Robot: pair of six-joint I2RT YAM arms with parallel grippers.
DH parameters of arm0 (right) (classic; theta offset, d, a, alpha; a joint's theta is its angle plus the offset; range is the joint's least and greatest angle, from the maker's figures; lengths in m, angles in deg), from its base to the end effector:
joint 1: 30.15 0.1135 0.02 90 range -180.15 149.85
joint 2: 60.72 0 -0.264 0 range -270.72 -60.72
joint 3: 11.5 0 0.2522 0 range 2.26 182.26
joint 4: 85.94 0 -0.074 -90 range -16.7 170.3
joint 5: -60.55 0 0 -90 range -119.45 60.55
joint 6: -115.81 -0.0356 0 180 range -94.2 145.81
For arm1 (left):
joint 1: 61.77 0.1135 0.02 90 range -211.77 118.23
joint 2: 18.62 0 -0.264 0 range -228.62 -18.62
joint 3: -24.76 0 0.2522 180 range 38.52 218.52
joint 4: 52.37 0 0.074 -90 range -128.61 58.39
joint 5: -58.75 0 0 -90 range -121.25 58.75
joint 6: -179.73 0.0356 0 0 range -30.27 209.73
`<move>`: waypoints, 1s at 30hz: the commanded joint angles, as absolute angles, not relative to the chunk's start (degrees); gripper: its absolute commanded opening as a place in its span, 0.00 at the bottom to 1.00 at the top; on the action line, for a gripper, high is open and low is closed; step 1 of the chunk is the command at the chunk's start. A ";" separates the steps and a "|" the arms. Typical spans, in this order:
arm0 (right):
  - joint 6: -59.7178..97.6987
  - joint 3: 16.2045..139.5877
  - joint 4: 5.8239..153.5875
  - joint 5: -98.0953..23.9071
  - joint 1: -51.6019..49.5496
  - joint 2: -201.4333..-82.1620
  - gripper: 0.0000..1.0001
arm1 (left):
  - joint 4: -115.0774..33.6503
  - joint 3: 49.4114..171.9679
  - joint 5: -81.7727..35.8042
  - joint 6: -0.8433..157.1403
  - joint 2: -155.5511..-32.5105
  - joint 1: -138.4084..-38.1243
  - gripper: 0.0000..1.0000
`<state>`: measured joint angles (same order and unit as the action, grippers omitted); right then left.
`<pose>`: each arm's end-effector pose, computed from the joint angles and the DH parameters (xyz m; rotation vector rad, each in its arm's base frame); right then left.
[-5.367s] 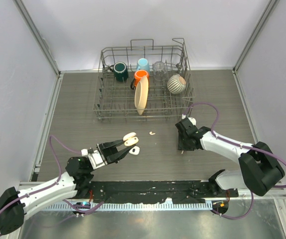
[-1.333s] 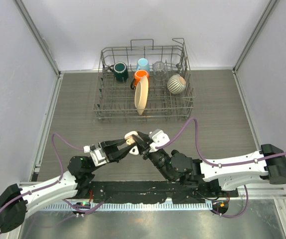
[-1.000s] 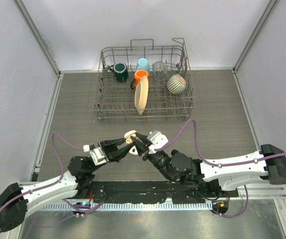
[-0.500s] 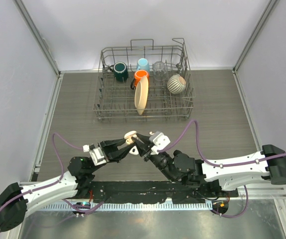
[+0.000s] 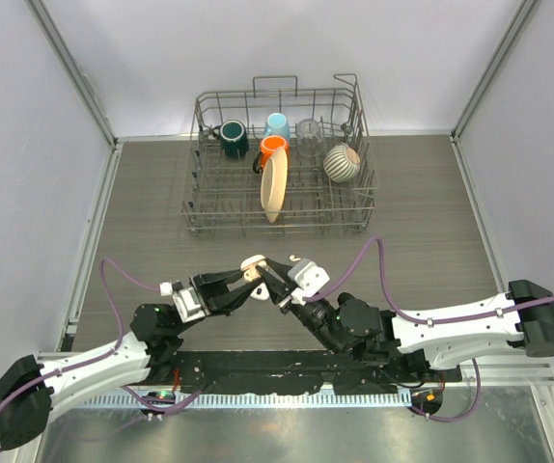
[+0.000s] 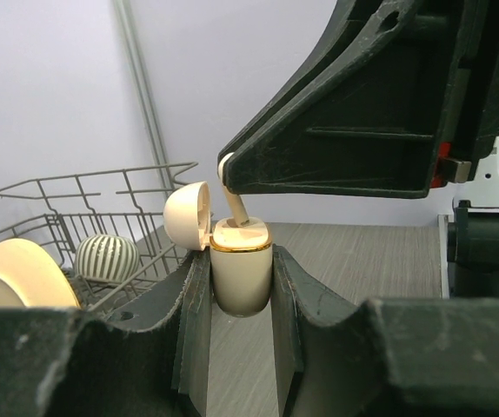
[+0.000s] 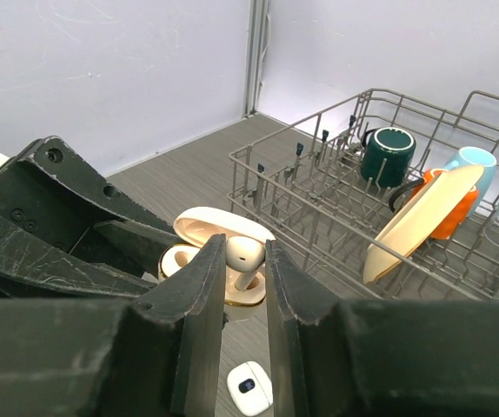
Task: Insert the wireless bluetooth earbuds into the charging case
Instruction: Place the earbud in the charging case.
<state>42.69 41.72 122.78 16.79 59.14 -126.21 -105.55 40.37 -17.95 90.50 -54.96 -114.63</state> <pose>0.0288 0.2512 0.3280 -0.5527 1.2803 0.5398 0.0749 -0.1125 0.2390 0.6674 0.8300 -0.9421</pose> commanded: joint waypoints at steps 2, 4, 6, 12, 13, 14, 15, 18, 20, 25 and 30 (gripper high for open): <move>45.58 41.99 124.51 19.94 59.14 -125.32 0.01 | -111.12 39.49 -16.92 91.84 -53.69 -114.50 0.00; 45.58 41.90 124.25 19.94 59.14 -125.14 0.01 | -111.29 39.58 -17.01 91.66 -53.87 -114.59 0.00; 45.23 41.64 123.98 19.85 59.23 -125.05 0.01 | -111.65 39.49 -17.09 91.57 -53.78 -114.50 0.00; 43.22 40.93 122.23 18.54 59.23 -124.00 0.01 | -112.17 39.49 -18.06 91.22 -53.96 -114.50 0.00; 42.69 41.19 120.14 17.84 59.23 -123.82 0.01 | -112.35 39.40 -19.02 91.22 -53.96 -114.50 0.00; 41.90 41.55 118.81 16.79 59.14 -123.65 0.01 | -112.61 39.31 -19.64 91.05 -53.96 -114.50 0.00; 40.93 42.25 117.58 16.34 59.23 -123.73 0.01 | -112.61 39.22 -20.25 90.96 -53.96 -114.50 0.00; 39.61 43.22 113.53 13.88 59.23 -123.38 0.02 | -113.05 38.96 -21.49 90.96 -53.61 -114.59 0.00; 38.64 43.83 111.25 12.31 59.23 -123.47 0.03 | -113.23 38.87 -21.93 90.96 -53.26 -114.50 0.00; 38.29 44.27 108.70 12.12 59.32 -123.47 0.07 | -113.32 38.87 -22.02 90.96 -52.55 -114.59 0.00; 36.53 44.71 108.16 13.08 59.23 -122.77 0.28 | -113.23 38.87 -21.75 91.05 -52.73 -114.50 0.00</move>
